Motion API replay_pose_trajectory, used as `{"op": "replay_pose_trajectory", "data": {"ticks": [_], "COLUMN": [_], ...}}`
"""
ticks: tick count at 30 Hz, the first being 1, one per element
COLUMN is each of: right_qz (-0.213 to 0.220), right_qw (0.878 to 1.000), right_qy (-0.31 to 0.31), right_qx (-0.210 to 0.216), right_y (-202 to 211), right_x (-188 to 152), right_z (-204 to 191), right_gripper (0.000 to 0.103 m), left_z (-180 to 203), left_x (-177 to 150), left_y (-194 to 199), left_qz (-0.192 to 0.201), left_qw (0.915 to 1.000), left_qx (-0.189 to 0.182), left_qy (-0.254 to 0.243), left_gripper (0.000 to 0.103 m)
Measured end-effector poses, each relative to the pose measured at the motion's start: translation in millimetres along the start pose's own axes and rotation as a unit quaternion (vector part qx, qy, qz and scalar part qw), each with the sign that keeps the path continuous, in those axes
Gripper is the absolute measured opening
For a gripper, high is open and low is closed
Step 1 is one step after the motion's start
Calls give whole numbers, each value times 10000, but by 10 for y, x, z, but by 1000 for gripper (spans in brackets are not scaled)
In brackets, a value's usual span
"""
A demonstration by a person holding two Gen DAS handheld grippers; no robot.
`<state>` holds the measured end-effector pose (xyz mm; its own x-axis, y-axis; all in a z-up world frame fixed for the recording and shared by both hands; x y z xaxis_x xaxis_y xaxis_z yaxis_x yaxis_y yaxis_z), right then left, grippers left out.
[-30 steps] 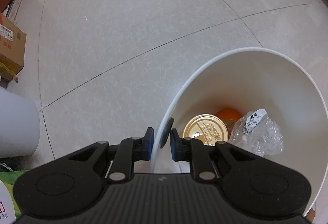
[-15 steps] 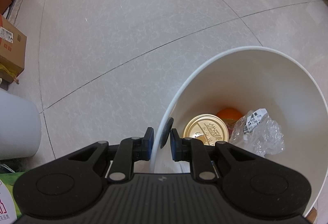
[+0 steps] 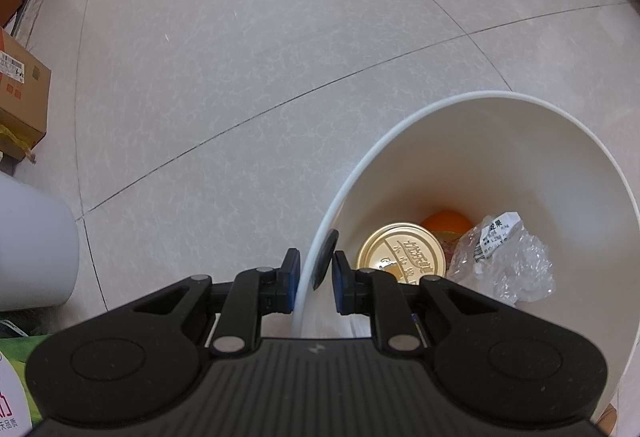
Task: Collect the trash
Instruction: 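Carry the orange over the white bin and open the right tool, then lower the right tool to the white crumpled tissue and grasp it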
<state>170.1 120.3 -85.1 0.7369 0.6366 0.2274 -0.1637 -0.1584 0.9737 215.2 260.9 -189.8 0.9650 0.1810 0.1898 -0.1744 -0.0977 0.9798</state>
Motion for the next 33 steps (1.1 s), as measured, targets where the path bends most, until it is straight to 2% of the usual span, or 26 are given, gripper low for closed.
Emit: {"op": "replay_pose_trajectory", "data": {"ticks": [6,15,16,20,33], "right_qz": [-16,-102,-138,-12,188], "right_qw": [9999,9998,9996,9989,9995], "right_qy": [70,62,31,-151,-163], "right_qx": [142,187,247,436,183], "right_y": [-274,-552,-582,-576,-438], "right_x": [100,205,209,252,234], "right_z": [-253,-412,-425,-432,-255], "right_gripper": [77,78,80,102,102], "left_z": [-2,-5,-7,-8,-8], "left_x": [1,-2,-2,-6,-12], "left_y": [1,-3,-3,-3,4], "left_qz": [-3,-1,-1,6,15], "left_qw": [10000,10000,10000,10000,10000], "left_qx": [-12,-25,-32,-33,-35], "left_qy": [17,23,31,18,21], "left_gripper": [15,15,15,15,15]}}
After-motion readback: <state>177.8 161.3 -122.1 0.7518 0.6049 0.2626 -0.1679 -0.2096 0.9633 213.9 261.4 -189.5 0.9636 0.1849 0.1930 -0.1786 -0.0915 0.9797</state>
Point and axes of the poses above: each gripper's, at about its wrist camera, not at the fingertips, and y roughly against the way its jaws point, z to its right, x to its top, the point moved 9 cm from there along -y, roughly the way its jaws point, and after that the axes turned 2 degrees about -z, right-handed, at the moved point
